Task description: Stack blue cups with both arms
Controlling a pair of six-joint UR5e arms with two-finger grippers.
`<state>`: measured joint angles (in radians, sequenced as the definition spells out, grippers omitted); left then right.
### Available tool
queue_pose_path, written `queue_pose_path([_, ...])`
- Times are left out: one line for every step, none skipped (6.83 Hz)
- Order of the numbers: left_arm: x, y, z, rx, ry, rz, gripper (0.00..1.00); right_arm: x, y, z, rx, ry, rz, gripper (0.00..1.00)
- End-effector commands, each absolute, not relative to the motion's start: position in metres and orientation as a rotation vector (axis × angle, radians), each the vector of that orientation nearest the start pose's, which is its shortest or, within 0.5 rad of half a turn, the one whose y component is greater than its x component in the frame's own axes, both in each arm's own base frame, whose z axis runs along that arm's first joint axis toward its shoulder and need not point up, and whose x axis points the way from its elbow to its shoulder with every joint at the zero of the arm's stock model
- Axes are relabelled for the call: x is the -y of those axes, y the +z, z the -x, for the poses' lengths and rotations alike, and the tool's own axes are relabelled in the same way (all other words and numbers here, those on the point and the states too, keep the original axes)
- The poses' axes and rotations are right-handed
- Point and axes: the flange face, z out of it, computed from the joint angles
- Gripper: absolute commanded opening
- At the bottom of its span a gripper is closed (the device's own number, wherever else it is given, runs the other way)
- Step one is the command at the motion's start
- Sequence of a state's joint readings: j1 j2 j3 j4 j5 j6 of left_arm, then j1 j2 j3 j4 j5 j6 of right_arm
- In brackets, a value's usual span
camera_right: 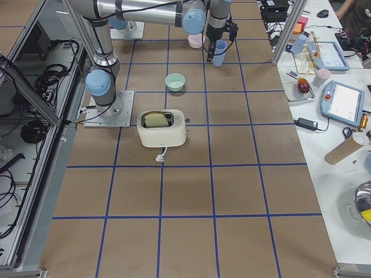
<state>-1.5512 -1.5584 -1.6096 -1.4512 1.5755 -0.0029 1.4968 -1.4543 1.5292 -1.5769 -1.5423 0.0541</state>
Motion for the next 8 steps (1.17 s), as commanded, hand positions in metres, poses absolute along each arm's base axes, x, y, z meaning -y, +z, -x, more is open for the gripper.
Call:
queue_pose_path([0.4977,0.4865,0.1229,-3.133,-0.142,0.034,1.00,0.5243,0.4620,-0.0897,-3.178,0.084,-0.203,1.00])
queue_pose_path([0.4978,0.4872,0.1228,-3.131,-0.144,0.036,1.00,0.5246,0.4653,-0.0907,-3.177,0.069,-0.201,1.00])
queue_pose_path([0.4971,0.4880,0.1236,-3.131,-0.147,0.034,1.00,0.5230,0.4675,-0.0940,-3.153,0.063,-0.205,1.00])
queue_pose_path([0.4971,0.4880,0.1236,-3.131,-0.147,0.036,1.00,0.5238,0.4668,-0.0958,-3.134,0.063,-0.212,1.00])
queue_pose_path([0.4971,0.4880,0.1236,-3.131,-0.147,0.036,1.00,0.5244,0.4656,-0.0961,-3.130,0.063,-0.214,1.00])
queue_pose_path([0.4971,0.4880,0.1237,-3.133,-0.147,0.036,1.00,0.5256,0.4643,-0.0955,-3.135,0.063,-0.217,1.00])
queue_pose_path([0.4976,0.4872,0.1237,-3.133,-0.144,0.036,1.00,0.5256,0.4643,-0.0958,-3.132,0.063,-0.217,1.00])
queue_pose_path([0.4978,0.4872,0.1229,-3.133,-0.144,0.039,1.00,0.5246,0.4657,-0.0959,-3.132,0.060,-0.217,1.00])
